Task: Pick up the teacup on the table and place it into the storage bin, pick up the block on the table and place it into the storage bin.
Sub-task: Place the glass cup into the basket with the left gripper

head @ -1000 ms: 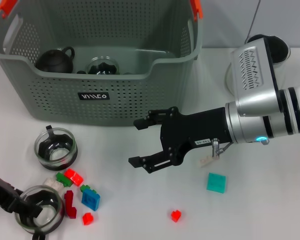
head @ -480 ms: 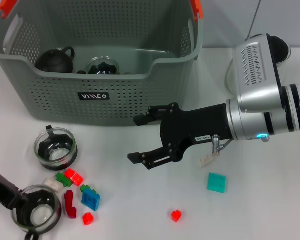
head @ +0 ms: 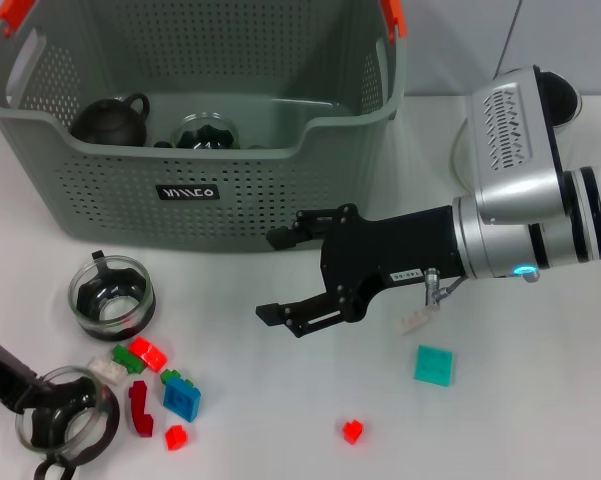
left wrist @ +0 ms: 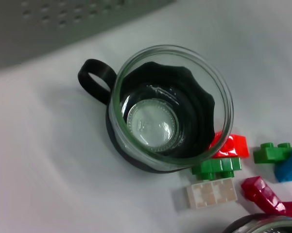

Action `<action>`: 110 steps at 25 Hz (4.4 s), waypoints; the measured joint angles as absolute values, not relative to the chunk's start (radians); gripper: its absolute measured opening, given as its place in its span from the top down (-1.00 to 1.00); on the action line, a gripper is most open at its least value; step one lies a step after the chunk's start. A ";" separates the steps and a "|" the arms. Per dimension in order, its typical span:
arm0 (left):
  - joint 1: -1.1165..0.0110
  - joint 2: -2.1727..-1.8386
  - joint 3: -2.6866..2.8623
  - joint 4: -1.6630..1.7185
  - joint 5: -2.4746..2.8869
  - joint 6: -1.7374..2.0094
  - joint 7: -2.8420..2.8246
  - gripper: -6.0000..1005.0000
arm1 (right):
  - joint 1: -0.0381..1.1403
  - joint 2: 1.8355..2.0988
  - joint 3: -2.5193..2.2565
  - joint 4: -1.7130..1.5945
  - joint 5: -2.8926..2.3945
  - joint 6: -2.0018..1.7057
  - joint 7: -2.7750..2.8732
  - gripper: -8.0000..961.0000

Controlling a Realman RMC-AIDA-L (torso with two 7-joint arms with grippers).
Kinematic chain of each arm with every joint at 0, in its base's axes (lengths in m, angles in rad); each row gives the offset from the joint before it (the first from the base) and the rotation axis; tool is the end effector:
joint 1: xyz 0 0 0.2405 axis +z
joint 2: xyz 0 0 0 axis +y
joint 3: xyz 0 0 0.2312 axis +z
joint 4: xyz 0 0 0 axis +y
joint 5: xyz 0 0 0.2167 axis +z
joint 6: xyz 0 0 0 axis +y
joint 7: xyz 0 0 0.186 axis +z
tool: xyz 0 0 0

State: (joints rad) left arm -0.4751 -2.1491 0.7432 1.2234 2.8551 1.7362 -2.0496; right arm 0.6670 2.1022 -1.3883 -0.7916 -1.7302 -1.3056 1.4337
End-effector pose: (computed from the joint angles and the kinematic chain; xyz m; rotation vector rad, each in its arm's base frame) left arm -0.3136 0.2918 0.0306 -2.5436 -1.2574 0.4968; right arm 0.1169 0.3443 -0.1053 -3.0417 0.0752 0.5090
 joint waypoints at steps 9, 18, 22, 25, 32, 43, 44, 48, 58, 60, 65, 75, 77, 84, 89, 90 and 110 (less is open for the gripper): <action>-0.484 -2.139 0.687 1.292 2.775 1.864 -2.056 0.91 | 0.656 2.098 -1.364 -0.788 -1.732 -1.306 1.431 -0.91; -0.543 -2.076 0.548 1.286 2.513 2.040 -2.065 0.91 | 0.634 2.069 -1.280 -0.783 -1.789 -1.356 1.453 -0.91; -0.577 -2.074 0.520 1.285 2.376 2.033 -2.075 0.91 | 0.634 2.038 -1.247 -0.789 -1.851 -1.434 1.530 -0.91; -0.623 -2.070 0.518 1.283 2.297 2.002 -2.085 0.91 | 0.637 2.012 -1.195 -0.792 -1.893 -1.502 1.578 -0.91; -0.802 -2.012 0.617 1.190 2.299 1.740 -2.127 0.91 | 0.634 1.969 -1.086 -0.791 -1.907 -1.653 1.596 -0.91; -1.038 -1.911 0.814 0.810 2.526 1.181 -2.254 0.91 | 0.606 1.963 -1.047 -0.784 -1.908 -1.684 1.599 -0.91; -1.046 -1.914 0.817 0.795 2.547 1.154 -2.257 0.91 | 0.605 1.963 -1.046 -0.783 -1.908 -1.683 1.599 -0.91; -1.064 -1.939 0.843 0.734 2.632 1.024 -2.272 0.91 | 0.609 1.964 -1.043 -0.783 -1.908 -1.677 1.599 -0.91; -1.040 -2.019 0.863 0.686 2.740 0.865 -2.276 0.91 | 0.618 1.975 -1.045 -0.782 -1.914 -1.652 1.592 -0.91; -1.040 -2.024 0.863 0.681 2.749 0.856 -2.276 0.91 | 0.619 1.977 -1.045 -0.782 -1.919 -1.649 1.591 -0.91; -1.039 -2.035 0.864 0.670 2.771 0.836 -2.276 0.91 | 0.627 1.988 -1.041 -0.781 -1.948 -1.643 1.591 -0.91; -1.017 -2.054 0.925 0.647 2.777 0.775 -2.265 0.91 | 0.626 1.993 -1.040 -0.779 -1.950 -1.621 1.589 -0.91; -1.012 -2.059 0.938 0.646 2.777 0.769 -2.263 0.91 | 0.626 1.994 -1.040 -0.779 -1.950 -1.620 1.589 -0.91; -0.994 -2.069 0.980 0.651 2.778 0.761 -2.257 0.83 | 0.628 1.996 -1.041 -0.779 -1.950 -1.609 1.590 -0.91; -0.991 -2.072 0.985 0.655 2.778 0.761 -2.255 0.77 | 0.629 1.996 -1.040 -0.779 -1.950 -1.606 1.591 -0.91; -0.990 -2.072 0.988 0.657 2.778 0.764 -2.255 0.76 | 0.629 1.996 -1.040 -0.779 -1.950 -1.606 1.592 -0.91; -0.953 -2.091 1.025 0.750 2.773 0.774 -2.286 0.30 | 0.625 1.996 -1.038 -0.779 -1.950 -1.604 1.590 -0.91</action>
State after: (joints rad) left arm -0.9525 -2.0908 1.0250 0.7497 2.7733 0.7736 -2.2856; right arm 0.6254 1.9957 -1.0385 -0.7792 -1.9496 -1.6044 1.5895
